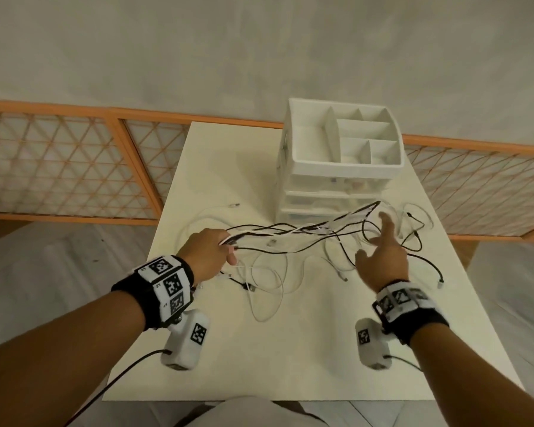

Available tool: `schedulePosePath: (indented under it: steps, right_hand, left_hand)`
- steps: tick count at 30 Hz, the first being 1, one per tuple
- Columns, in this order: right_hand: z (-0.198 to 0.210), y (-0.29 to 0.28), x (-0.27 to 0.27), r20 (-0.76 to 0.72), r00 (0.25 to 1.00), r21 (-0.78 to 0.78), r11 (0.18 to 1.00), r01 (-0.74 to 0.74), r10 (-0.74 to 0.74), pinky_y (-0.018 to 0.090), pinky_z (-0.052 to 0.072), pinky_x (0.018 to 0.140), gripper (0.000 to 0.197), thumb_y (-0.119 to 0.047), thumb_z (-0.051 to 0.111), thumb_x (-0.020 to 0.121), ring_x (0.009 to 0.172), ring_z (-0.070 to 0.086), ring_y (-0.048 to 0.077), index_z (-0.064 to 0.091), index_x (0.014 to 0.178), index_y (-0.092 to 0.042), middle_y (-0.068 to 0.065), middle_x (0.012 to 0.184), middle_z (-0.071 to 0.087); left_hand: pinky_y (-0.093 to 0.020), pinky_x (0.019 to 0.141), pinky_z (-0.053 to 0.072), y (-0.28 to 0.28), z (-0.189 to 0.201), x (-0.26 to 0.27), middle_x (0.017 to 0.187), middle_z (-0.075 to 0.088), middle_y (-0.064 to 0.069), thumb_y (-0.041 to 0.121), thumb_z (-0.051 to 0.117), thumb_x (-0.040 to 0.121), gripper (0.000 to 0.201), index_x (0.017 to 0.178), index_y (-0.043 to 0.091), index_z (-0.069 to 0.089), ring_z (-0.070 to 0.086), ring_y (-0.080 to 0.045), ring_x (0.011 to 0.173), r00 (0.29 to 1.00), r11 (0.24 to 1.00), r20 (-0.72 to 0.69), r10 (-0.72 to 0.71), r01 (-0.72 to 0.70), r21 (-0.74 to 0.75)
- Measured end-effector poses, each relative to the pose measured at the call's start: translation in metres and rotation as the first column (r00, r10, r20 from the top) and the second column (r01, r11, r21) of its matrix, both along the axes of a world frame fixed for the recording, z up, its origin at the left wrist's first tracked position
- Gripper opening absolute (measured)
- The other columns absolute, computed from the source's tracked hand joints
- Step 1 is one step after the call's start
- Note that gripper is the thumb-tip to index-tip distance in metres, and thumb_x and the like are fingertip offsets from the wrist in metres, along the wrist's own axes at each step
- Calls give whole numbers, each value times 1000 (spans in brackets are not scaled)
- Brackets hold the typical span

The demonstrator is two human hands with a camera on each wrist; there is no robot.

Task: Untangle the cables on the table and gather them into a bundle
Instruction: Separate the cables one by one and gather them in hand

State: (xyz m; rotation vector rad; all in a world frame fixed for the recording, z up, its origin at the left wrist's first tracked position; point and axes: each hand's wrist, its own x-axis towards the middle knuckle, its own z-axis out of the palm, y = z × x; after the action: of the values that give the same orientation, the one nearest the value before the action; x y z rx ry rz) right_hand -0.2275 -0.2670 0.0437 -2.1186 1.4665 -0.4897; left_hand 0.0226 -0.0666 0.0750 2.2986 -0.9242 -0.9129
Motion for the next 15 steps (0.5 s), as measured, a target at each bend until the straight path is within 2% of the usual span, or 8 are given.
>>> schedulePosePath:
  steps: [2, 3, 4, 6, 8, 9, 12, 15]
  right_hand:
    - [-18, 26, 8, -15, 991, -84, 987, -134, 134, 31, 51, 74, 46, -10, 66, 83, 86, 70, 33, 55, 126, -22, -2, 92, 71]
    - [-26, 41, 13, -60, 955, -74, 952, -296, 292, 30, 51, 72, 35, -13, 65, 82, 81, 70, 28, 62, 115, -26, -7, 89, 69]
    - [-34, 55, 19, -127, 881, -20, 887, -461, 455, 32, 54, 75, 33, -17, 64, 81, 85, 70, 25, 66, 110, -30, -8, 98, 69]
    - [-50, 79, 30, -297, 657, 176, 716, -675, 693, 36, 54, 89, 45, -17, 61, 83, 103, 67, 24, 62, 122, -38, -10, 132, 55]
    - [-65, 93, 39, -446, 493, 301, 645, -703, 747, 37, 54, 90, 51, -11, 60, 87, 108, 64, 27, 56, 131, -37, -10, 148, 36]
    - [-70, 97, 42, -482, 477, 309, 652, -693, 735, 37, 54, 89, 44, -10, 60, 89, 106, 64, 28, 59, 127, -32, -7, 147, 35]
    - [-66, 93, 52, -475, 523, 249, 678, -692, 708, 36, 52, 87, 16, -18, 59, 94, 103, 62, 30, 70, 105, -19, 5, 126, 56]
    - [-27, 69, 62, -172, 750, 85, 768, -635, 639, 27, 48, 79, 33, -43, 57, 93, 86, 67, 20, 78, 94, -18, 5, 92, 72]
  left_hand:
    - [-24, 55, 40, 1, 0, 1, 73, 70, 5, 15, 50, 101, 24, 84, 18, 67, 53, -14, 59, 995, 997, -83, 57, -62, -52]
    - [-25, 57, 41, 2, 0, 1, 79, 74, 2, 16, 51, 101, 21, 86, 18, 66, 53, -14, 60, 988, 995, -140, 60, -70, -70]
    - [-26, 58, 41, 1, 0, 0, 84, 76, -2, 16, 52, 101, 18, 88, 17, 65, 52, -16, 60, 978, 993, -199, 66, -84, -86]
    - [-26, 52, 40, 0, 1, -3, 84, 75, -9, 13, 51, 101, 15, 92, 10, 62, 46, -17, 56, 946, 985, -309, 101, -138, -99]
    - [-25, 46, 35, -2, 5, -6, 74, 67, -10, 13, 50, 102, 15, 92, 5, 59, 40, -16, 51, 925, 979, -359, 124, -172, -105]
    - [-25, 45, 34, -3, 7, -6, 70, 61, -8, 16, 52, 102, 17, 89, 5, 58, 39, -16, 49, 926, 978, -356, 130, -179, -108]
    - [-25, 48, 34, -4, 13, -4, 64, 47, -4, 29, 55, 100, 28, 79, 10, 50, 38, -17, 51, 944, 976, -294, 152, -190, -108]
    - [-26, 47, 31, -4, 18, -1, 64, 40, -3, 29, 51, 102, 29, 80, 11, 46, 34, -17, 53, 917, 959, -350, 192, -250, -129]
